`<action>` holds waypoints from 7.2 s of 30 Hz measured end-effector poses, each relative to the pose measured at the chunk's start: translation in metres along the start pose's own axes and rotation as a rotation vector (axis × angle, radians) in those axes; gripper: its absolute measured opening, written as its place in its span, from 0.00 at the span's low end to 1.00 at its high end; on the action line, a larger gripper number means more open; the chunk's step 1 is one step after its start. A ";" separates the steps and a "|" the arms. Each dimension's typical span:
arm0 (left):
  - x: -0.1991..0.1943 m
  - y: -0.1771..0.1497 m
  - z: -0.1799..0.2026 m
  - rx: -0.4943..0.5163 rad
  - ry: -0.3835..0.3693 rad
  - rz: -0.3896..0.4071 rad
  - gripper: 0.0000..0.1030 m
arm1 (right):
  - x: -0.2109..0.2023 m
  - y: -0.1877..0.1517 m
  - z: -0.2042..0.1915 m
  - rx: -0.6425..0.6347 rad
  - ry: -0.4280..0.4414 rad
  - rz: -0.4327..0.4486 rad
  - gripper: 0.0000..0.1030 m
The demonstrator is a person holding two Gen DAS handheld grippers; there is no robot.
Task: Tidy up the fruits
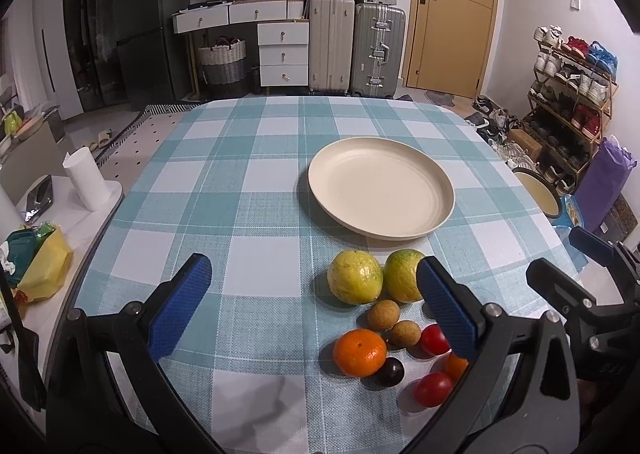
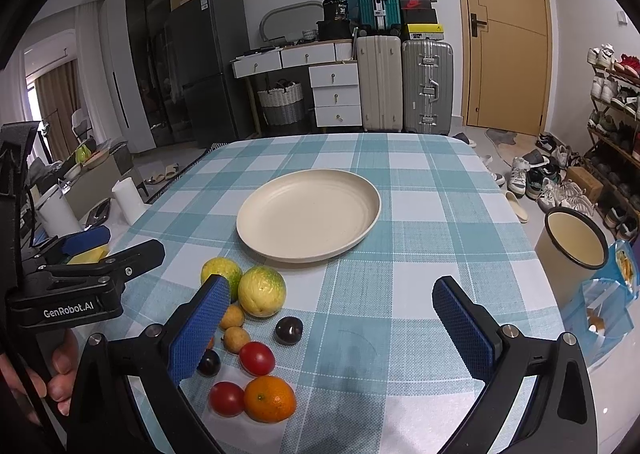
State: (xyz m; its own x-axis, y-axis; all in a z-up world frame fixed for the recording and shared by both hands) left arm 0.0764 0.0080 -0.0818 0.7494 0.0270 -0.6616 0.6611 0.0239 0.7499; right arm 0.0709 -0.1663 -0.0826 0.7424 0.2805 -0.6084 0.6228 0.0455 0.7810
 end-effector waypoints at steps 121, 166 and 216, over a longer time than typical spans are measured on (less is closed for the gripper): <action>0.122 -0.040 0.002 -0.324 -0.551 -0.376 0.43 | 0.104 -0.016 -0.041 0.098 0.342 -0.311 0.47; 0.228 0.112 0.027 -0.269 -0.558 -0.340 0.43 | 0.213 0.098 0.010 0.038 0.314 -0.224 0.47; 0.114 0.104 0.016 -0.051 -0.217 -0.140 0.79 | 0.107 0.098 0.020 0.094 0.275 -0.033 0.93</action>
State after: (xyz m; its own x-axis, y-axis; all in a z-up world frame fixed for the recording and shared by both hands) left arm 0.2309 -0.0019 -0.0796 0.6447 -0.1946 -0.7393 0.7604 0.0634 0.6464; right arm 0.2160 -0.1507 -0.0736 0.6344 0.5301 -0.5626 0.6753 -0.0259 0.7371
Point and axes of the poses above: each gripper's, at about its wrist camera, not at the fingertips, and x roughly the way its jaws point, z to its right, y to its top, the point moved 9 cm from there along x, roughly the way its jaws point, and after that the axes turned 2 degrees about x, right-handed, at the moved point
